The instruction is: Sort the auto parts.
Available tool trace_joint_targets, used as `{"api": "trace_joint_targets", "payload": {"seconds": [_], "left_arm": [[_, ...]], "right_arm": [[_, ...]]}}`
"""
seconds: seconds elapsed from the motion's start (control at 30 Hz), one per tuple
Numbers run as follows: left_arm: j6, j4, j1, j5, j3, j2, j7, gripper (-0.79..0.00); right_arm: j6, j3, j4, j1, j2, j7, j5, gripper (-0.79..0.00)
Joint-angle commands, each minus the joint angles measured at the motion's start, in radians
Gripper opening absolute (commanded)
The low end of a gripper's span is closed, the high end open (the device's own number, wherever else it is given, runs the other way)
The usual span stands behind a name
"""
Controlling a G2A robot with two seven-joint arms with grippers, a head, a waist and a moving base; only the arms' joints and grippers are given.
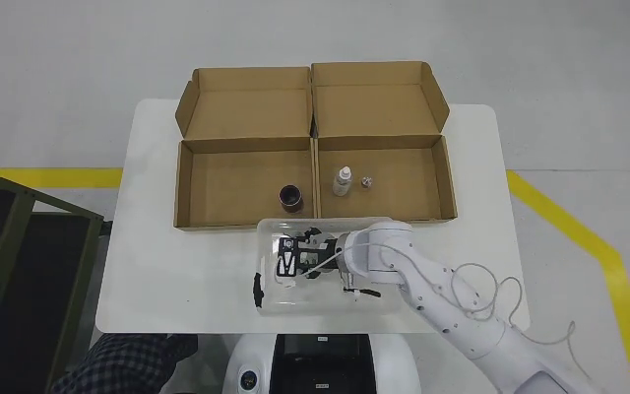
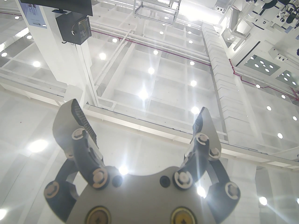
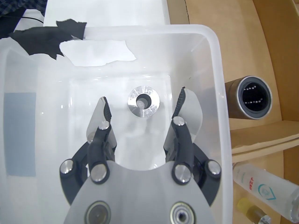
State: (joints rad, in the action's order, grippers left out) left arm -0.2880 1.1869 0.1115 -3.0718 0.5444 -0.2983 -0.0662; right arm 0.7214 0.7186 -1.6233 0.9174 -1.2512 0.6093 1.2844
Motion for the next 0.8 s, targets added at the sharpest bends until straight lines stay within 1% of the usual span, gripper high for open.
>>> {"api": "trace_joint_targets", "payload": {"seconds": [0.0, 0.17, 0.33, 0.4, 0.43, 0.5, 0.6, 0.63, 0.77], "left_arm": [[0.000, 0.000, 0.000, 0.000, 0.000, 0.000, 0.000, 0.000], [0.000, 0.000, 0.000, 0.000, 0.000, 0.000, 0.000, 0.000], [0.000, 0.000, 0.000, 0.000, 0.000, 0.000, 0.000, 0.000], [0.000, 0.000, 0.000, 0.000, 0.000, 0.000, 0.000, 0.000], [0.000, 0.000, 0.000, 0.000, 0.000, 0.000, 0.000, 0.000], [0.000, 0.000, 0.000, 0.000, 0.000, 0.000, 0.000, 0.000], [0.000, 0.000, 0.000, 0.000, 0.000, 0.000, 0.000, 0.000], [0.000, 0.000, 0.000, 0.000, 0.000, 0.000, 0.000, 0.000], [0.000, 0.000, 0.000, 0.000, 0.000, 0.000, 0.000, 0.000]], "right_arm": [[-0.002, -0.009, 0.021, -0.008, -0.004, -0.009, -0.001, -0.246], [-0.011, -0.028, 0.060, -0.022, -0.015, -0.033, -0.002, -0.237], [-0.019, -0.039, 0.094, -0.030, -0.023, -0.057, -0.001, -0.268], [-0.019, -0.042, 0.101, -0.032, -0.026, -0.064, 0.000, -0.329], [-0.017, -0.043, 0.104, -0.033, -0.026, -0.067, 0.001, -0.385], [-0.015, -0.042, 0.110, -0.034, -0.027, -0.073, 0.003, -0.434], [-0.003, -0.040, 0.115, -0.034, -0.028, -0.080, 0.001, -0.662], [0.003, -0.039, 0.116, -0.035, -0.028, -0.083, -0.001, -0.779], [0.021, -0.032, 0.109, -0.033, -0.026, -0.086, -0.006, -0.785]]}}
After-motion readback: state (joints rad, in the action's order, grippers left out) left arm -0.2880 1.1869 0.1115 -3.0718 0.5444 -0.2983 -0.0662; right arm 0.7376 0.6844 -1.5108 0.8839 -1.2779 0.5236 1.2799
